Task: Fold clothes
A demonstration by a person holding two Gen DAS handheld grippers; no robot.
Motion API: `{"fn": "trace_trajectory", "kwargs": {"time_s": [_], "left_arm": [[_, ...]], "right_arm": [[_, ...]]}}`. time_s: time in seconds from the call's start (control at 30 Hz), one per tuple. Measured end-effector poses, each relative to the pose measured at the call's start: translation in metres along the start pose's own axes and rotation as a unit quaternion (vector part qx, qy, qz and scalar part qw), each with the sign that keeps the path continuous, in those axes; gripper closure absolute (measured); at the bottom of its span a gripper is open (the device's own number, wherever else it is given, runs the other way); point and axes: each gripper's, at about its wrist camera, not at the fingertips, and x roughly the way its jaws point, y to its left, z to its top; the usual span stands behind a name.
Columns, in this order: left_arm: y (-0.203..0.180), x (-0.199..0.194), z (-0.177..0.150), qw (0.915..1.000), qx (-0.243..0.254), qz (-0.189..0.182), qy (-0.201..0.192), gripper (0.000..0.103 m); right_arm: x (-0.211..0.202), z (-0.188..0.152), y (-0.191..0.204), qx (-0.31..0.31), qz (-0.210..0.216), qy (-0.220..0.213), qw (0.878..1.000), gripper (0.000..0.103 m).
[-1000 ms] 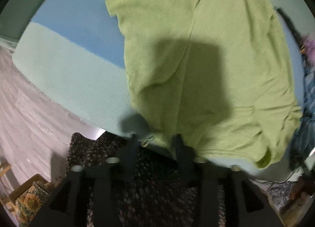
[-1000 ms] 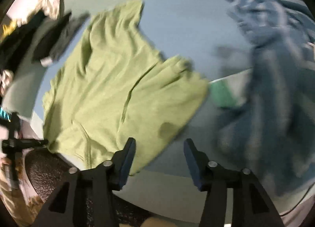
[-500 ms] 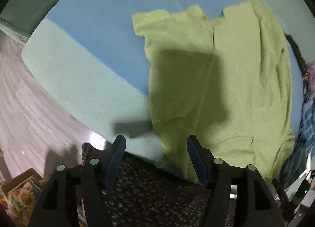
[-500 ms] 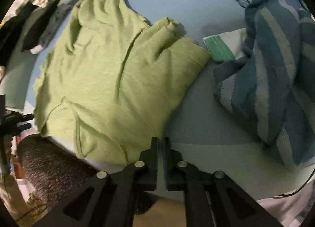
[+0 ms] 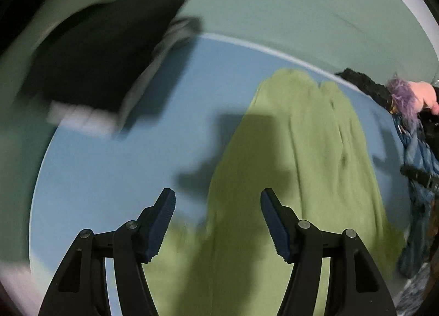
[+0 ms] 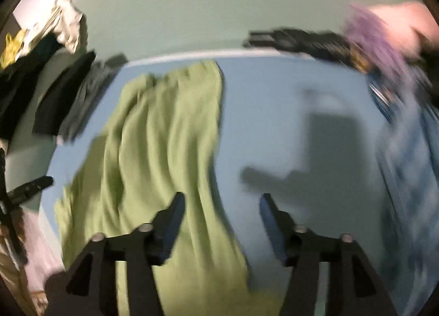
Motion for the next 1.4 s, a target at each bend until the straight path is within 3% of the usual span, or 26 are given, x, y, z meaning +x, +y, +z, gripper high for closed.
{"fn": "trace_trajectory", "kwargs": {"time_s": [0.03, 0.1, 0.13, 0.23, 0.33, 0.37, 0.4, 0.43, 0.47, 0.53, 0.6, 0.67, 0.73, 0.83, 0.93, 1.03, 1.07, 1.1, 1.13, 1.17, 1.23, 1.3, 1.4], "left_arm": [[-0.02, 0.019, 0.029, 1.0, 0.008, -0.004, -0.002, 0.037], [-0.029, 0.05, 0.052, 0.9994, 0.021, -0.023, 0.015, 0.037], [-0.018, 0.036, 0.037, 0.9991, 0.03, -0.023, 0.019, 0.037], [-0.041, 0.065, 0.063, 0.9984, 0.045, -0.028, 0.021, 0.037], [-0.057, 0.068, 0.063, 0.9976, 0.067, -0.018, 0.002, 0.038], [-0.064, 0.069, 0.061, 0.9968, 0.078, -0.011, -0.009, 0.05], [-0.068, 0.063, 0.054, 0.9952, 0.094, -0.012, -0.023, 0.084], [-0.067, 0.059, 0.052, 0.9959, 0.086, -0.009, -0.027, 0.101], [-0.067, 0.054, 0.049, 0.9965, 0.078, -0.006, -0.03, 0.1], [-0.052, 0.045, 0.048, 0.9979, 0.048, 0.012, -0.043, 0.1], [-0.012, 0.03, 0.047, 0.9967, -0.017, 0.051, -0.06, 0.1], [0.041, 0.016, 0.044, 0.9886, -0.088, 0.103, -0.066, 0.1], [0.079, 0.008, 0.035, 0.9855, -0.125, 0.105, -0.046, 0.1], [0.066, 0.004, 0.021, 0.9863, -0.07, 0.143, -0.042, 0.1], [0.055, 0.008, 0.01, 0.9818, -0.072, 0.175, -0.009, 0.1], [0.053, 0.002, 0.0, 0.9819, -0.075, 0.174, 0.005, 0.1], [0.052, -0.001, -0.002, 0.9833, -0.067, 0.169, 0.01, 0.1], [0.052, -0.005, -0.003, 0.9845, -0.063, 0.163, 0.016, 0.099], [0.052, -0.01, -0.004, 0.9864, -0.064, 0.149, 0.025, 0.098], [0.052, -0.015, -0.005, 0.9875, -0.071, 0.138, 0.027, 0.095], [0.053, -0.03, -0.008, 0.9896, -0.09, 0.11, 0.023, 0.08], [0.053, -0.043, -0.015, 0.99, -0.104, 0.091, 0.026, 0.042], [0.056, -0.063, -0.036, 0.9902, -0.118, 0.06, 0.045, 0.035]], "right_arm": [[0.013, 0.019, 0.004, -0.003, -0.002, -0.002, 1.0, 0.034], [0.04, 0.056, 0.012, -0.006, -0.008, -0.004, 1.0, 0.032], [0.052, 0.069, 0.015, -0.002, -0.012, 0.001, 1.0, 0.031], [0.092, 0.104, 0.021, 0.014, -0.023, 0.025, 0.999, 0.031], [0.127, 0.115, 0.025, 0.017, -0.046, 0.055, 0.997, 0.041], [0.131, 0.115, 0.027, 0.017, -0.059, 0.05, 0.997, 0.043], [0.133, 0.114, 0.031, 0.012, -0.071, 0.043, 0.996, 0.061], [0.13, 0.113, 0.039, -0.005, -0.079, 0.032, 0.996, 0.076], [0.127, 0.112, 0.045, -0.017, -0.084, 0.022, 0.996, 0.097], [0.117, 0.112, 0.049, -0.023, -0.087, 0.008, 0.996, 0.099], [0.098, 0.114, 0.041, -0.015, -0.104, -0.021, 0.994, 0.099], [0.069, 0.114, 0.008, 0.029, -0.131, -0.057, 0.989, 0.099], [0.047, 0.109, -0.035, 0.087, -0.153, -0.072, 0.982, 0.099], [0.033, 0.091, -0.081, 0.154, -0.144, -0.069, 0.975, 0.099], [0.042, 0.065, -0.084, 0.138, -0.192, -0.024, 0.971, 0.1], [0.046, 0.04, -0.079, 0.101, -0.182, 0.009, 0.978, 0.089], [0.043, 0.033, -0.077, 0.095, -0.17, 0.011, 0.981, 0.071], [0.039, 0.026, -0.076, 0.089, -0.157, 0.012, 0.983, 0.061], [0.036, 0.021, -0.075, 0.085, -0.144, 0.012, 0.986, 0.061], [0.035, 0.02, -0.073, 0.088, -0.127, 0.009, 0.988, 0.059], [0.034, 0.02, -0.065, 0.095, -0.079, 0.004, 0.992, 0.052], [0.039, 0.021, -0.051, 0.089, -0.055, 0.006, 0.994, 0.042], [0.053, 0.014, -0.02, 0.068, -0.034, 0.029, 0.997, 0.038]]}}
